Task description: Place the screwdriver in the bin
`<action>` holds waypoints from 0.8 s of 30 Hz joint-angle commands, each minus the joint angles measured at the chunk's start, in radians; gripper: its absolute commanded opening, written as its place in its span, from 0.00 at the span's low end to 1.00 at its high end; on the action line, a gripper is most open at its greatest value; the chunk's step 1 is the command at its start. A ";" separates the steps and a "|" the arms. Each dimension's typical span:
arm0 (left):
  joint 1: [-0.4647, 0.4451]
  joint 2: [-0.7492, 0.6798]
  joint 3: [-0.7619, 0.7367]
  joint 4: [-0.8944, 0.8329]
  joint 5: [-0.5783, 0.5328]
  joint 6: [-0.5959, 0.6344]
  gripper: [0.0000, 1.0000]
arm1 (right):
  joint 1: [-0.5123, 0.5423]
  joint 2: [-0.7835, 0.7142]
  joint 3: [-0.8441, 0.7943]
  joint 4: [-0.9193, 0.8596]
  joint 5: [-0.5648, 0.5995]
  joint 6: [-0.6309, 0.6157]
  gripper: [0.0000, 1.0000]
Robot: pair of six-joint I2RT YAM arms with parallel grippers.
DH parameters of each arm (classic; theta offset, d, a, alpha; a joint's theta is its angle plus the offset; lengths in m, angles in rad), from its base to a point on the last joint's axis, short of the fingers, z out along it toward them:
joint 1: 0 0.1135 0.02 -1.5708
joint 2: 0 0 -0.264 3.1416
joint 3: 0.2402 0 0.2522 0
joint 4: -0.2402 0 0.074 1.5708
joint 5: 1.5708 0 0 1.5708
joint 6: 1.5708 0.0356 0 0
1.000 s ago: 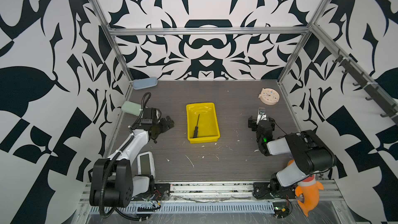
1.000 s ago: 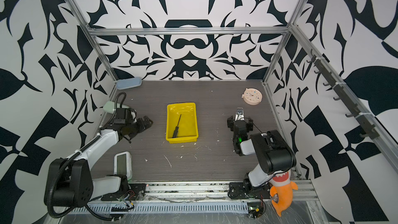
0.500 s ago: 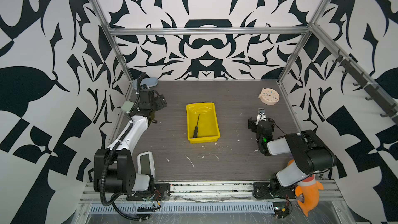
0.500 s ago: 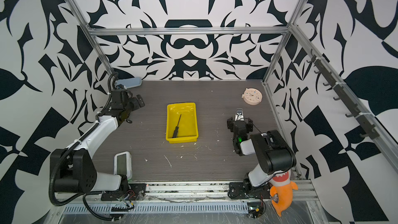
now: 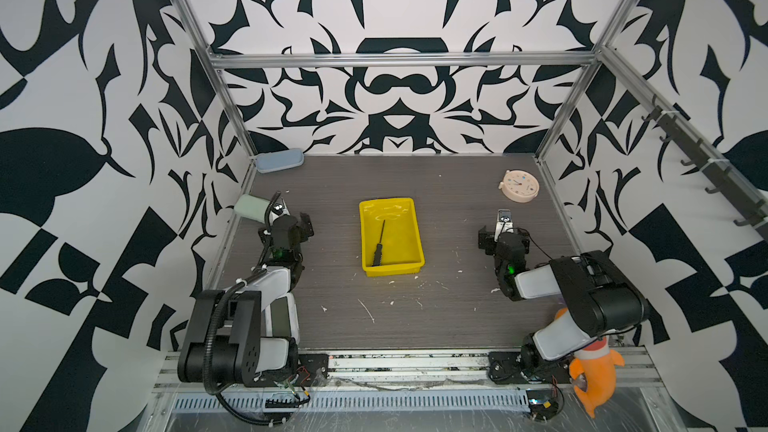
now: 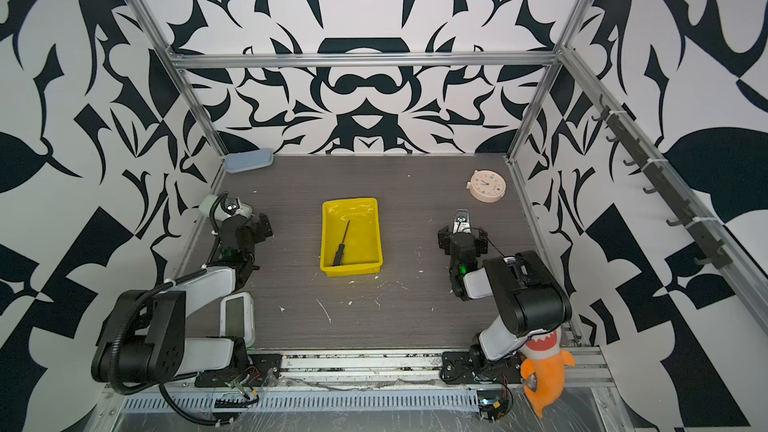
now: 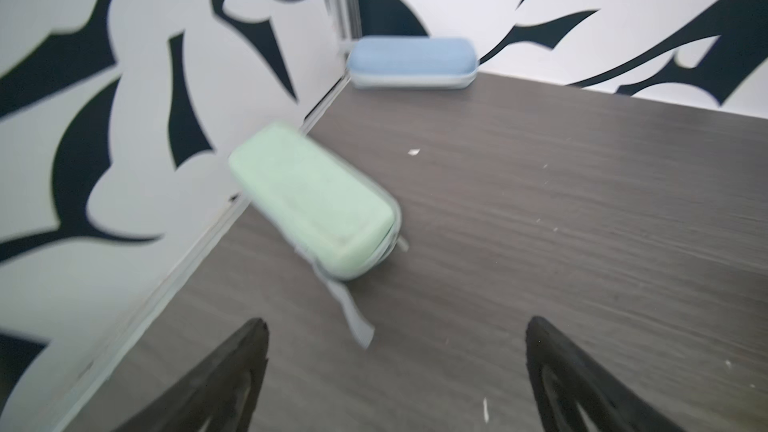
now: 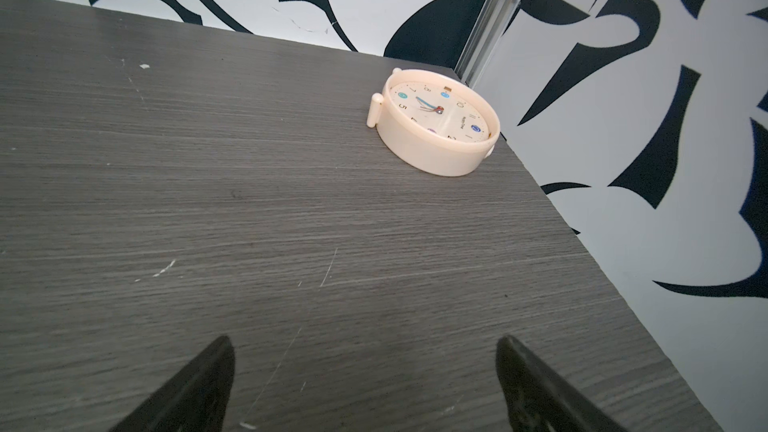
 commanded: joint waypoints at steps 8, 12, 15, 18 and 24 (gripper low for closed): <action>0.070 0.191 -0.045 0.470 0.180 -0.035 0.99 | -0.004 -0.013 0.016 0.022 0.003 0.016 1.00; 0.070 0.171 -0.088 0.532 0.241 -0.040 0.99 | -0.005 -0.012 0.016 0.023 0.003 0.013 1.00; 0.070 0.024 -0.056 0.313 0.264 -0.035 0.99 | -0.005 -0.011 0.016 0.022 0.004 0.014 1.00; 0.069 -0.078 0.066 -0.084 0.263 0.030 0.99 | -0.005 -0.012 0.016 0.023 0.005 0.013 1.00; 0.077 -0.030 -0.004 -0.017 0.229 0.040 0.99 | -0.004 -0.012 0.016 0.023 0.004 0.013 1.00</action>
